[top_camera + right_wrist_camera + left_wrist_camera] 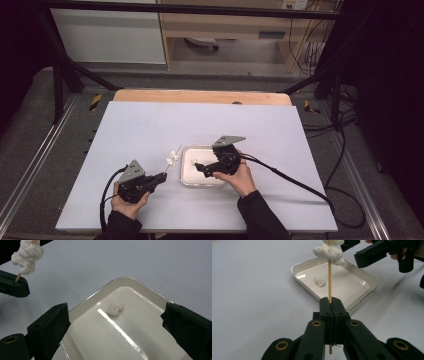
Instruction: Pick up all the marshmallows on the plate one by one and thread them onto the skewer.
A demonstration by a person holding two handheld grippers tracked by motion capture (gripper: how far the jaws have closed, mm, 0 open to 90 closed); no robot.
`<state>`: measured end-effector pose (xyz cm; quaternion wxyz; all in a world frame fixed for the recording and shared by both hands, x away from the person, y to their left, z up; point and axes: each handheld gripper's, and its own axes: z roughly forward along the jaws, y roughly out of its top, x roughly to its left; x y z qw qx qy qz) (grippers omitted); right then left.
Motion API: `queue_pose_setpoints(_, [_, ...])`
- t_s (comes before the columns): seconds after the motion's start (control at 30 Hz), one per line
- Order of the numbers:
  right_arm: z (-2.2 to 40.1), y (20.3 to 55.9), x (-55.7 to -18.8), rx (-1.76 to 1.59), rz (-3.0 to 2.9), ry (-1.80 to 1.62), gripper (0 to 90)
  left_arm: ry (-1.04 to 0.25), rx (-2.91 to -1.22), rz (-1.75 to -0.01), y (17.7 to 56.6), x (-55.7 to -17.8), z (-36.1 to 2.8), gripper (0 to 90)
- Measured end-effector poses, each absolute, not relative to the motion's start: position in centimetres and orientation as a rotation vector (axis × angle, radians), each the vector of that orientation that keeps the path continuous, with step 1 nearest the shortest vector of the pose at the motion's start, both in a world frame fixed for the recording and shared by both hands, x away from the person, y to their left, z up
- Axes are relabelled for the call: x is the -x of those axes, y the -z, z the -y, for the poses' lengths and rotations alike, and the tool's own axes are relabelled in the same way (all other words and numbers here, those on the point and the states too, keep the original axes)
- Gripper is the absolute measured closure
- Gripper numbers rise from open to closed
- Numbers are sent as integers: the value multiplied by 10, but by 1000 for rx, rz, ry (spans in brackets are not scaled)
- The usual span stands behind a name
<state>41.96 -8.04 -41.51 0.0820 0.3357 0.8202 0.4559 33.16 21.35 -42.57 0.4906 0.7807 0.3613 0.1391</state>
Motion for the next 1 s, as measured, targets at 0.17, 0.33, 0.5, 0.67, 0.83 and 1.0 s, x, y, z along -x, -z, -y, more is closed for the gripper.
queue_pose_setpoints(0.17, [64, 418, -429, -1002, -2472, -1335, 120, -341, -1896, -876, 425, -332, -215, 886])
queue_pose_setpoints(0.33, [53, 425, -437, -1014, -2481, -1302, 162, -341, -1896, -877, 425, -332, -214, 886])
queue_pose_setpoints(0.5, [44, 431, -442, -983, -2498, -1254, 252, -341, -1896, -876, 425, -332, -214, 886])
queue_pose_setpoints(0.67, [43, 439, -445, -970, -2510, -1199, 345, -343, -1895, -874, 426, -332, -213, 887])
queue_pose_setpoints(0.83, [41, 445, -446, -960, -2524, -1174, 442, -343, -1899, -874, 426, -332, -213, 887])
queue_pose_setpoints(1.0, [41, 446, -446, -951, -2531, -1151, 513, -344, -1901, -873, 426, -332, -213, 887])
